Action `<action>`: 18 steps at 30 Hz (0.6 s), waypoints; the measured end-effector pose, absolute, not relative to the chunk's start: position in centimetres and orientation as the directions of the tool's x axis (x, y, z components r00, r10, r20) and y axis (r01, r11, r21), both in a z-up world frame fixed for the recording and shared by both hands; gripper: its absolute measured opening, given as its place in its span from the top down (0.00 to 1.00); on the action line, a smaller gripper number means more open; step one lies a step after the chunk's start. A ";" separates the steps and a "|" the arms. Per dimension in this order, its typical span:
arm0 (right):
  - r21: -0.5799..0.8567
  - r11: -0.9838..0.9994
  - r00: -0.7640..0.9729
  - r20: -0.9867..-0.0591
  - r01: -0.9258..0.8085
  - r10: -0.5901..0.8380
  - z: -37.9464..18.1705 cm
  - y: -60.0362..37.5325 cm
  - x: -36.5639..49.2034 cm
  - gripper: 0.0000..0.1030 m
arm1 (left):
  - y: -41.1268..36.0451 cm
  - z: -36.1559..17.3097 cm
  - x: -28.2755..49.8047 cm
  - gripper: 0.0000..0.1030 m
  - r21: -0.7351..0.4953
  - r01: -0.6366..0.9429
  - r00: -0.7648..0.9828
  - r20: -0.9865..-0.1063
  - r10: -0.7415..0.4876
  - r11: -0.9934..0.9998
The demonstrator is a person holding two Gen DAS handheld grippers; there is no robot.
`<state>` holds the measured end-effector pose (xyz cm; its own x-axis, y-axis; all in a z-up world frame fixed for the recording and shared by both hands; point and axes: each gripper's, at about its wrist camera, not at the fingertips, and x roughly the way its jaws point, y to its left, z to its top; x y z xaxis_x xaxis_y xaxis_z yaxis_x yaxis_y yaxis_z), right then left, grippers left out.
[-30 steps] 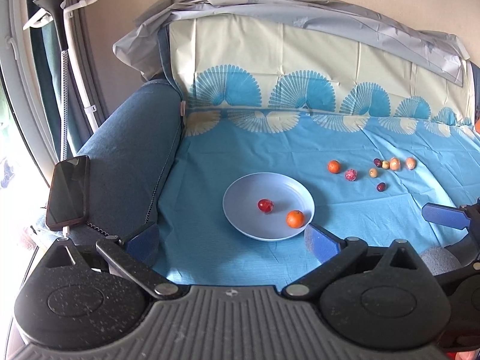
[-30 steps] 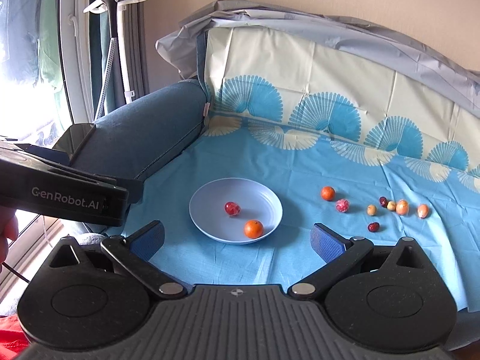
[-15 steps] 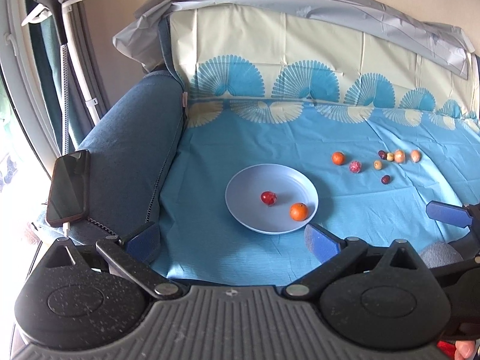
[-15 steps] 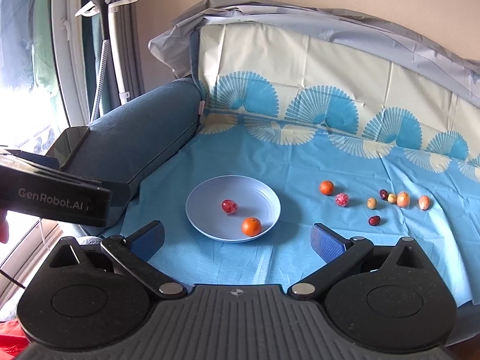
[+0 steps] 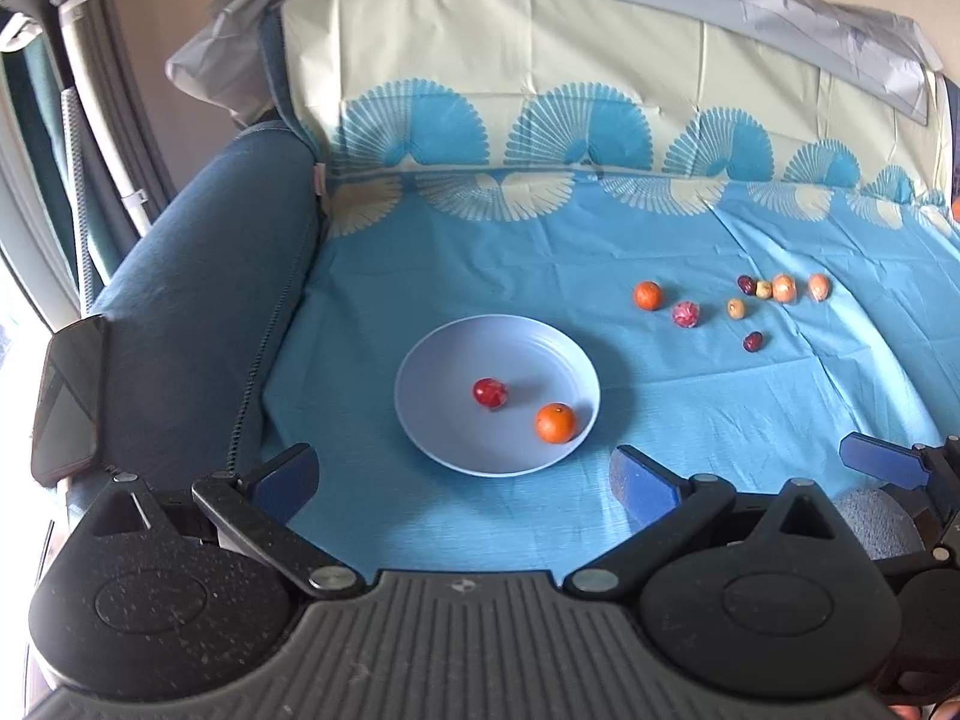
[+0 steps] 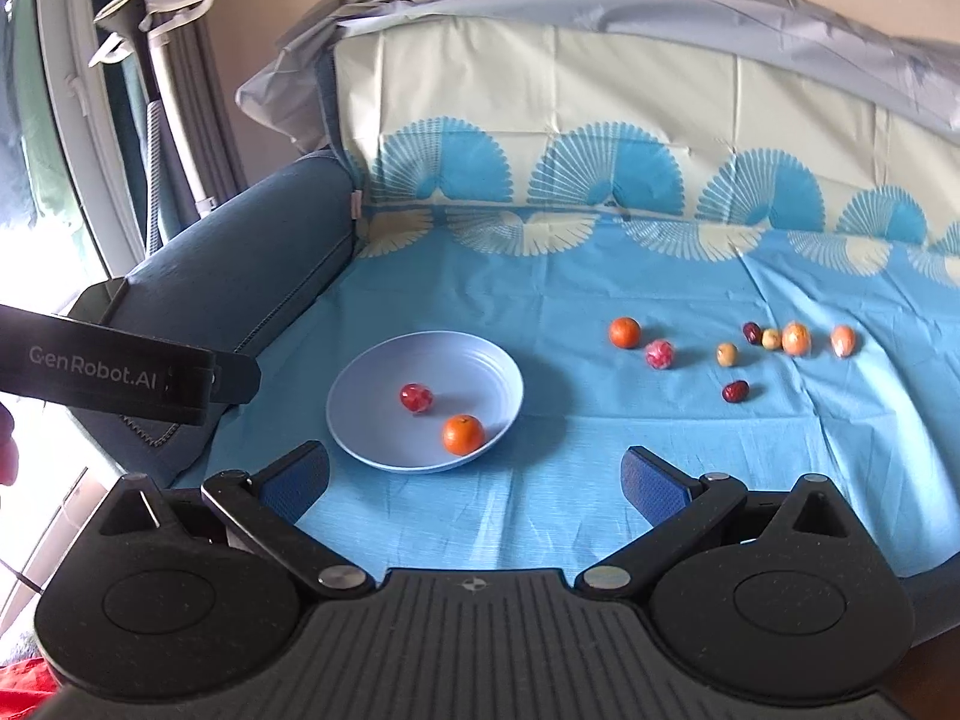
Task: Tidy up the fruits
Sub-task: 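Withdraw both tools from the plate, then grasp another wrapped red fruit with left tool while right tool grasps a wrapped mandarin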
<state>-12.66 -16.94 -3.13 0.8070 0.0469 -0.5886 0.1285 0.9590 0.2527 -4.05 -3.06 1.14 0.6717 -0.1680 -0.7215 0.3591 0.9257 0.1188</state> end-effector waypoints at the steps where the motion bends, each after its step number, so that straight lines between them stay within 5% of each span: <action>1: 0.260 0.955 0.805 -0.592 0.141 0.042 -3.4 -17.5 -12.5 0.01 | -3.6 0.9 -3.7 0.00 0.118 0.362 0.664 -0.729 -0.167 0.925; 18: 0.181 0.842 0.720 -0.626 0.508 -0.299 -11.7 -38.3 -4.3 0.02 | -21.0 -6.3 7.7 0.00 -0.006 0.475 0.517 -0.807 -0.285 0.880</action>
<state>-4.26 -38.34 -11.71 0.7199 -0.2994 -0.6262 0.5078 0.8422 0.1811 7.71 -20.98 -6.27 0.5168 -0.2849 -0.8074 0.4755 0.8797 -0.0060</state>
